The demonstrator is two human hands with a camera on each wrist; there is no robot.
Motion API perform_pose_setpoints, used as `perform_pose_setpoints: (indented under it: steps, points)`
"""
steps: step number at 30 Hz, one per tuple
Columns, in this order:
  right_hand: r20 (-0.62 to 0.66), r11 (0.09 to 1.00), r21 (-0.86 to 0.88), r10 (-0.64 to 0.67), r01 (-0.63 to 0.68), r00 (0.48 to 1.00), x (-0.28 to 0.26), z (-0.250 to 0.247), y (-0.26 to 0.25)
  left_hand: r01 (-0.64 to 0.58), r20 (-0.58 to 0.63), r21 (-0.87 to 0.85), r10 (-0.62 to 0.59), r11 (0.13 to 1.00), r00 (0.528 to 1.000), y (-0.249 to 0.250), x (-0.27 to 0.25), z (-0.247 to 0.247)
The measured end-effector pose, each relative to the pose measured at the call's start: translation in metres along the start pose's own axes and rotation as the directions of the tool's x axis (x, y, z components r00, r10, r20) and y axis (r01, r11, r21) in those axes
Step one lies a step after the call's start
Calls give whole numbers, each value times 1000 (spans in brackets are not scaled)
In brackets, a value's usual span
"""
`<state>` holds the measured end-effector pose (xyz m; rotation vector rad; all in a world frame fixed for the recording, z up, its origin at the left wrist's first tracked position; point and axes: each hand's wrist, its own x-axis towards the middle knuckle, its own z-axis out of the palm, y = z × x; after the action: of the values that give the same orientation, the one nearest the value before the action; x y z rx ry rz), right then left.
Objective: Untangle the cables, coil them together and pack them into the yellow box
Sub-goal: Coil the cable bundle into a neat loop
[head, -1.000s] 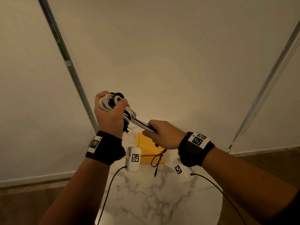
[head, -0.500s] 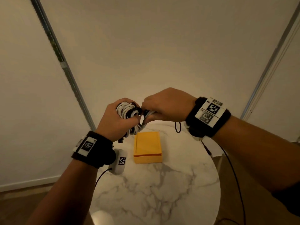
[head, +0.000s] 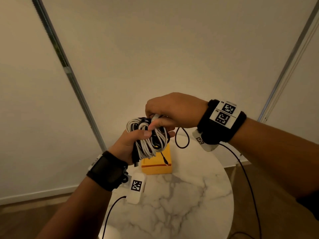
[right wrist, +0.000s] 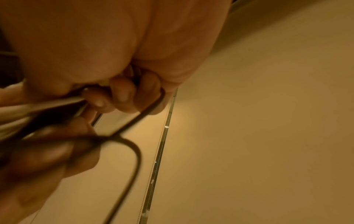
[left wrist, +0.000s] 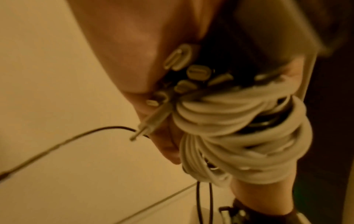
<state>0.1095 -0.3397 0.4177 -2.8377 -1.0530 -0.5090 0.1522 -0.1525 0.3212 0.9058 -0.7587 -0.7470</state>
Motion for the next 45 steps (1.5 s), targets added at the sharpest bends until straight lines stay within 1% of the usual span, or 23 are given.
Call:
perform_pose_setpoints:
  steps: [2, 6, 8, 10, 12, 14, 15, 17, 18, 19, 21, 23, 26, 28, 31, 32, 33, 36, 37, 39, 40, 42, 45]
  points:
    - [-16, 999, 48, 8, -7, 1000, 1, 2, 1, 42, 28, -99, -40, 994, 999, -2, 1, 0]
    - [-43, 976, 207, 77, -66, 996, -1, 8, 2, 69, 3, -195, -69, 978, 998, -7, 2, 6]
    - [-52, 943, 308, 151, -128, 987, 0, 10, 2, 53, -58, -260, -70, 964, 996, -10, 4, 14]
    - [-62, 917, 362, 206, -170, 977, -2, 16, 3, 23, -157, -233, -61, 972, 986, -10, 5, 20]
    - [-72, 888, 416, 245, -194, 967, -6, 25, 2, -11, -213, -197, -32, 980, 976, -11, 6, 21]
    - [-112, 838, 504, 303, -209, 946, -9, 36, 0, -40, -273, -142, 0, 989, 962, -12, 7, 20]
    - [-145, 796, 569, 343, -206, 928, -9, 42, -2, -48, -298, -102, 16, 994, 955, -12, 8, 20]
    - [-187, 674, 714, 443, -188, 877, -11, 52, -2, -45, -354, -47, 26, 998, 935, -13, 8, 19]
    - [-191, 626, 756, 490, -191, 850, -13, 56, 0, -47, -383, -50, 25, 998, 923, -11, 8, 18]
    - [-190, 602, 771, 526, -206, 829, -15, 59, 2, -60, -405, -63, 30, 996, 914, -9, 7, 16]
    - [-190, 605, 762, 550, -231, 813, -19, 65, 4, -83, -435, -70, 44, 994, 899, -6, 7, 10]
    - [-205, 623, 744, 556, -241, 805, -20, 70, 3, -77, -444, -42, 50, 996, 895, -7, 6, 7]
    - [-222, 607, 755, 592, -248, 775, -14, 71, -2, -43, -487, -1, 37, 999, 872, -17, 8, 4]
    - [-214, 585, 777, 593, -233, 776, -11, 71, -4, -39, -515, 70, 69, 997, 854, -23, 8, 9]
    - [-182, 552, 804, 582, -220, 792, -10, 75, -10, -67, -529, 261, 201, 963, 824, -32, 7, 15]
    - [-162, 527, 822, 579, -215, 799, -8, 77, -14, -85, -523, 318, 249, 944, 815, -35, 8, 17]
    - [-133, 480, 852, 584, -208, 801, -7, 78, -18, -98, -519, 365, 290, 926, 804, -37, 8, 20]
    - [-45, 242, 962, 601, -128, 798, -1, 77, -29, -154, -534, 431, 389, 889, 751, -41, 8, 27]
    - [-35, 184, 978, 606, -98, 795, 1, 77, -32, -171, -534, 446, 414, 879, 737, -42, 8, 28]
    - [-41, 124, 991, 625, -48, 779, 3, 78, -35, -191, -534, 464, 445, 865, 718, -43, 7, 28]
    - [-47, 114, 993, 632, -33, 773, 4, 78, -37, -195, -538, 465, 450, 864, 712, -43, 7, 28]
    - [-70, 136, 990, 642, -24, 764, 5, 77, -39, -200, -543, 451, 446, 870, 711, -42, 8, 30]
    - [-96, 177, 984, 674, -35, 732, 4, 75, -41, -213, -518, 419, 425, 883, 742, -39, 9, 34]
